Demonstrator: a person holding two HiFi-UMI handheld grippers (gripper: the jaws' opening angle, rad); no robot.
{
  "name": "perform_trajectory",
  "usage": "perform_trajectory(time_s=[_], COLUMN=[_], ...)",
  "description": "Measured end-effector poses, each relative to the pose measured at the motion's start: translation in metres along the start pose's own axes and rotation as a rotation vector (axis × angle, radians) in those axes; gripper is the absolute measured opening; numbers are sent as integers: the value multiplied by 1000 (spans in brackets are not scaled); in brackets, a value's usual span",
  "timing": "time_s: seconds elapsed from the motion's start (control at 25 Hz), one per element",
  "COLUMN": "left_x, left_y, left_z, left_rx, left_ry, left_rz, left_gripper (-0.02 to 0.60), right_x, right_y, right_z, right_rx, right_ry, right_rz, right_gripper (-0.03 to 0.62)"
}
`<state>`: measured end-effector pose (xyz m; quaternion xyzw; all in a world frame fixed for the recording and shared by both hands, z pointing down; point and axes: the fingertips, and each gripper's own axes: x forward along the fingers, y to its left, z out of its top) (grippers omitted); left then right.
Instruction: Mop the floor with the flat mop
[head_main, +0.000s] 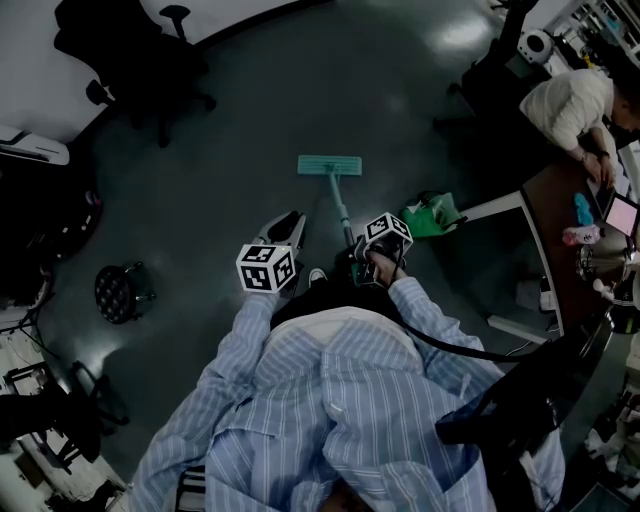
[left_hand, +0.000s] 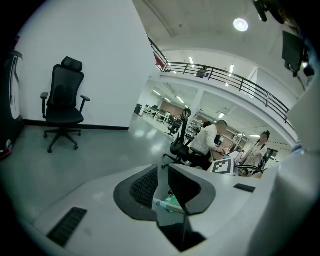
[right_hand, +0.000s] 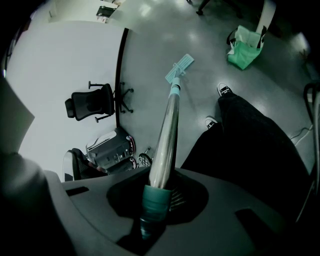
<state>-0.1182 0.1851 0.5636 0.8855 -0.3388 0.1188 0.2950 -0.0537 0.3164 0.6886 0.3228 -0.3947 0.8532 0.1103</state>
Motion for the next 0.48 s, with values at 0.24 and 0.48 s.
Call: perform_trajectory(time_s=[0.24, 0.48], left_x=[-1, 1], left_y=[-2, -4], left_z=[0, 2], left_rx=[3, 12], left_ry=[-3, -7], left_rz=[0, -7], left_gripper=[69, 69], right_x=[0, 1], right_y=[0, 0], right_z=[-2, 0], right_rx=[-2, -3], right_ry=[1, 0], right_rz=[-2, -2], right_gripper=[58, 58])
